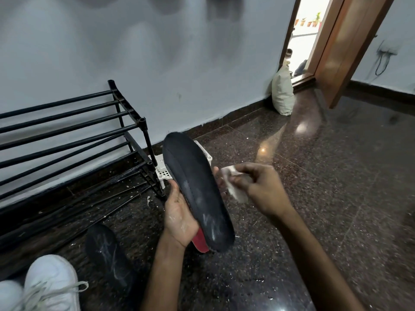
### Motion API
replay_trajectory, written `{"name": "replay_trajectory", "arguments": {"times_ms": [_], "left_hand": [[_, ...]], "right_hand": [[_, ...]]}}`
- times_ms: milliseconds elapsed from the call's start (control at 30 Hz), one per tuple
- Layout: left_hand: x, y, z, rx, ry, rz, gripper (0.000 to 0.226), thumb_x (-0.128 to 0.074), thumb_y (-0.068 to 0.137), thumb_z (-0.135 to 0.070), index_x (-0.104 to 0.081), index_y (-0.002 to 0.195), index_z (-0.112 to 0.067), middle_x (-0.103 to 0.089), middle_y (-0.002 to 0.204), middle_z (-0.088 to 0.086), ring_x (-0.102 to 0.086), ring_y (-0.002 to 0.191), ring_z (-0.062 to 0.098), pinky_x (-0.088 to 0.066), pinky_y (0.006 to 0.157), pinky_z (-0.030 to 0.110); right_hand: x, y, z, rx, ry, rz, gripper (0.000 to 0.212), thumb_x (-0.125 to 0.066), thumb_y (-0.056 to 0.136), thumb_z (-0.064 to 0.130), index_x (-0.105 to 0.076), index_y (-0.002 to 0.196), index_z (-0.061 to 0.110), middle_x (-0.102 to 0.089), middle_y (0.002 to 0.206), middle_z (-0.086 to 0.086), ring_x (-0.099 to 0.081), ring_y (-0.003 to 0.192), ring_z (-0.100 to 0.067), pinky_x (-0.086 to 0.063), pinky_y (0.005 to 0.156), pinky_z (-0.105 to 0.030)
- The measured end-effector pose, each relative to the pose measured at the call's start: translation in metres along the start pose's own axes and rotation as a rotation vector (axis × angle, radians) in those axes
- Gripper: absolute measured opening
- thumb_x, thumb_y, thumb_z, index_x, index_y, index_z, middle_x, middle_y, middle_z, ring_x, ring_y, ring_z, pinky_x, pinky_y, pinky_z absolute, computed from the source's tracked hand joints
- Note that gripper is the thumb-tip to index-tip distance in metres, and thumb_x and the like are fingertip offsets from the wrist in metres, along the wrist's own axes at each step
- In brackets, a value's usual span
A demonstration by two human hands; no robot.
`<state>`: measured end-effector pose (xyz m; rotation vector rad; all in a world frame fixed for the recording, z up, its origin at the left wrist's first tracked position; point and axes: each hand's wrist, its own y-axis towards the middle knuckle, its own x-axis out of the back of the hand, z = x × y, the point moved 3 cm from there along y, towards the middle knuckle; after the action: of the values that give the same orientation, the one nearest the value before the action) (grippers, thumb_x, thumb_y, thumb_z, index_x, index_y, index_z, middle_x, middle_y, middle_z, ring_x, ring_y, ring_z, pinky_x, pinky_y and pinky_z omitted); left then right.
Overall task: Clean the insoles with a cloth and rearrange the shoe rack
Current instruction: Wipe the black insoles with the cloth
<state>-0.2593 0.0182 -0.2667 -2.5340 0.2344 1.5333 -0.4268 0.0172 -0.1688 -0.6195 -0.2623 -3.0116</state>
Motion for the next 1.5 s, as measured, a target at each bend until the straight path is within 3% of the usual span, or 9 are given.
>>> {"name": "replay_trajectory", "arguments": {"times_ms": [200,367,433,600,733,833,1067,1333,1500], "left_hand": [[-0.003,-0.003,0.013,0.013,0.037,-0.092,0.067,-0.03,0.099,-0.056,-0.067,0.124,-0.006,-0.065,0.126,0.018,-0.066,0.11,0.03,-0.055,0.093,0.043],[-0.015,-0.003,0.023,0.079,0.136,-0.081,0.062,-0.034,0.099,-0.053,-0.061,0.132,-0.007,-0.06,0.134,0.017,-0.058,0.124,0.028,-0.042,0.11,0.042],[-0.012,-0.003,0.025,0.098,0.15,-0.064,0.069,-0.031,0.1,-0.056,-0.052,0.139,-0.003,-0.051,0.144,0.02,-0.05,0.133,0.03,-0.03,0.117,0.043],[0.0,-0.002,0.005,-0.004,0.033,-0.066,0.068,-0.031,0.1,-0.055,-0.063,0.129,-0.002,-0.056,0.137,0.022,-0.056,0.125,0.036,-0.049,0.102,0.047],[-0.01,-0.006,0.001,-0.007,0.017,-0.055,0.068,-0.028,0.102,-0.053,-0.071,0.115,-0.002,-0.066,0.124,0.02,-0.066,0.111,0.032,-0.057,0.087,0.043],[-0.009,-0.007,0.007,0.0,0.037,-0.079,0.067,-0.03,0.101,-0.052,-0.068,0.121,-0.002,-0.063,0.129,0.02,-0.062,0.119,0.032,-0.052,0.098,0.046],[-0.011,-0.001,0.017,-0.034,0.138,-0.112,0.063,-0.029,0.102,-0.05,-0.068,0.122,-0.004,-0.062,0.131,0.02,-0.059,0.12,0.032,-0.041,0.108,0.046],[-0.015,-0.003,0.025,-0.012,0.234,-0.125,0.057,-0.033,0.1,-0.046,-0.061,0.129,-0.005,-0.063,0.13,0.019,-0.06,0.122,0.027,-0.043,0.106,0.042],[-0.021,-0.002,0.033,-0.065,0.277,-0.133,0.058,-0.036,0.098,-0.046,-0.054,0.136,-0.006,-0.062,0.132,0.017,-0.06,0.121,0.027,-0.045,0.107,0.041]], "right_hand": [[-0.017,-0.002,0.005,0.083,-0.012,-0.174,0.015,-0.074,0.084,0.012,-0.075,0.099,0.013,-0.073,0.089,0.012,-0.068,0.081,0.005,-0.056,0.077,-0.017],[-0.054,-0.014,-0.002,0.36,-0.5,-0.278,0.025,-0.063,0.081,0.001,-0.072,0.099,0.015,-0.07,0.093,0.002,-0.065,0.083,-0.019,-0.054,0.071,-0.037],[-0.063,-0.016,-0.005,0.357,-0.445,-0.132,0.021,-0.065,0.078,0.003,-0.073,0.093,0.015,-0.068,0.086,0.001,-0.065,0.078,-0.02,-0.053,0.068,-0.038],[-0.047,-0.005,-0.023,0.057,-0.404,0.34,0.016,-0.078,0.078,0.021,-0.078,0.092,0.015,-0.076,0.092,-0.001,-0.07,0.087,-0.01,-0.052,0.081,-0.021],[-0.025,-0.001,-0.039,-0.089,0.183,0.168,0.017,-0.078,0.079,0.01,-0.075,0.095,0.009,-0.075,0.092,-0.005,-0.069,0.082,-0.015,-0.056,0.076,-0.03],[-0.039,-0.006,-0.045,-0.224,0.526,0.181,0.021,-0.076,0.079,0.002,-0.07,0.098,-0.004,-0.071,0.088,-0.013,-0.064,0.076,-0.018,-0.053,0.066,-0.026],[-0.047,-0.015,-0.051,-0.027,-0.511,-0.287,0.015,-0.07,0.082,0.024,-0.057,0.077,0.019,-0.062,0.082,0.004,-0.059,0.072,-0.018,-0.046,0.064,-0.034],[-0.032,0.005,-0.037,-0.087,0.21,-0.239,0.012,-0.078,0.078,0.021,-0.066,0.078,0.017,-0.069,0.075,0.003,-0.06,0.067,-0.007,-0.052,0.063,-0.033],[-0.047,-0.009,-0.046,0.035,-0.346,-0.368,0.014,-0.067,0.086,0.021,-0.054,0.081,0.018,-0.059,0.083,0.004,-0.056,0.074,-0.014,-0.046,0.065,-0.032]]}}
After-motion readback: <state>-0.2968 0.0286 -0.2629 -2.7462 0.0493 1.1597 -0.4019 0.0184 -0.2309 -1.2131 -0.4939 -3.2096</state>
